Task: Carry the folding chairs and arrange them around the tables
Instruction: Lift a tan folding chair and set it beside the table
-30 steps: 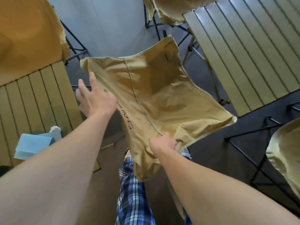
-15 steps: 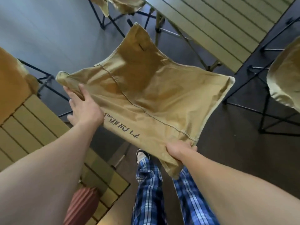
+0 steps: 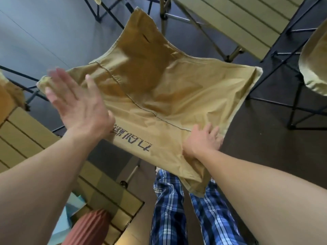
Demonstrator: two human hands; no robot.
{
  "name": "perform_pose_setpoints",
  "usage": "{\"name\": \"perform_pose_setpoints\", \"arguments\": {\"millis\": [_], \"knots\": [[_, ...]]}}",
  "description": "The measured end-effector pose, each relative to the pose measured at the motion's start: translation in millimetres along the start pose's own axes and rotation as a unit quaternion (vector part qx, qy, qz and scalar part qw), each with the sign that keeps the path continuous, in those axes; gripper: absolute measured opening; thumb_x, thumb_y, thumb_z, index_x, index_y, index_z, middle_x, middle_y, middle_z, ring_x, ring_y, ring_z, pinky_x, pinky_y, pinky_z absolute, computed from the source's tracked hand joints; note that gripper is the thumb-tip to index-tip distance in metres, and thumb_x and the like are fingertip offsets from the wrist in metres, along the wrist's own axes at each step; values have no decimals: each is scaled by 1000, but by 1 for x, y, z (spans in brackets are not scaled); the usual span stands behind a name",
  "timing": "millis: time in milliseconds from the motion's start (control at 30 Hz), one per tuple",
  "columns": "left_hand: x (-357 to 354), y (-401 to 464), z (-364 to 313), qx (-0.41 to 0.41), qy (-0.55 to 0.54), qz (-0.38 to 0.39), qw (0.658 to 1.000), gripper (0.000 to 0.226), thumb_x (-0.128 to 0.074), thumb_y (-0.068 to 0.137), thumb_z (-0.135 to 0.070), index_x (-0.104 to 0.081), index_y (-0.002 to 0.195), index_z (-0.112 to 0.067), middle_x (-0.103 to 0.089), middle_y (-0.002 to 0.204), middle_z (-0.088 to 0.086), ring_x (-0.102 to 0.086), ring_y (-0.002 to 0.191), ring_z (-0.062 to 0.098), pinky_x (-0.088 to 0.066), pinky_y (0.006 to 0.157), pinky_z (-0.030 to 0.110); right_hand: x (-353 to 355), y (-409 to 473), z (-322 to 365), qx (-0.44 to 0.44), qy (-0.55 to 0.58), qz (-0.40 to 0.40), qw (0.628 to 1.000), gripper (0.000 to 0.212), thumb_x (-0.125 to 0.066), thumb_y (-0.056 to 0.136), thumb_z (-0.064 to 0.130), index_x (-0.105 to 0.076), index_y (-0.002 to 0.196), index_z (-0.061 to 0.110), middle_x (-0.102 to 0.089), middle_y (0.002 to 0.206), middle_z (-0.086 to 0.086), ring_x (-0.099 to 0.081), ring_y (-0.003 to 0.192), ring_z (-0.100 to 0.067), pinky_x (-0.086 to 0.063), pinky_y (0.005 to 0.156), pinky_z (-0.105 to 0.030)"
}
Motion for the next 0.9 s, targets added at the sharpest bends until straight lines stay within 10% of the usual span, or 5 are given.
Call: {"name": "perform_pose_setpoints", "arguments": {"millis": [133,300,567,900], "knots": [[33,31,-63,-161,-27,-45,986,81,-54,82,-35,-16,152,-22,11,162,12,13,148,36,-2,115,58,12,15,15,36,-41,-33,998,62,-47,89,33,-33,147,17,-14,160,-18,-4,148,-42,-16,116,-53],[-23,90,-72,-167,13,84,982,67,-49,87,-39,-26,149,-29,-8,162,11,-3,148,36,-11,114,59,37,47,30,63,-85,-55,993,66,-43,94,49,-24,152,24,0,164,-15,2,148,-42,-10,117,-54],[-116,153,-20,-78,193,163,964,79,-19,90,-68,-4,156,-29,13,162,12,17,146,40,16,111,62,13,128,-43,-29,-141,35,989,103,-27,81,83,11,157,25,24,160,-17,25,145,-41,10,119,-53],[-113,162,-40,-88,185,178,963,73,-26,91,-68,-11,155,-36,10,163,12,18,144,44,13,111,63,19,136,-18,-18,-131,45,990,94,-34,87,72,7,157,25,22,160,-22,24,143,-49,11,116,-56]]}}
Point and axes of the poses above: each hand's wrist, its own y-axis towards the middle knuckle, its own x-axis out of the back of the hand, z = x × y, the point moved 8 cm from there along y, towards the middle knuckle
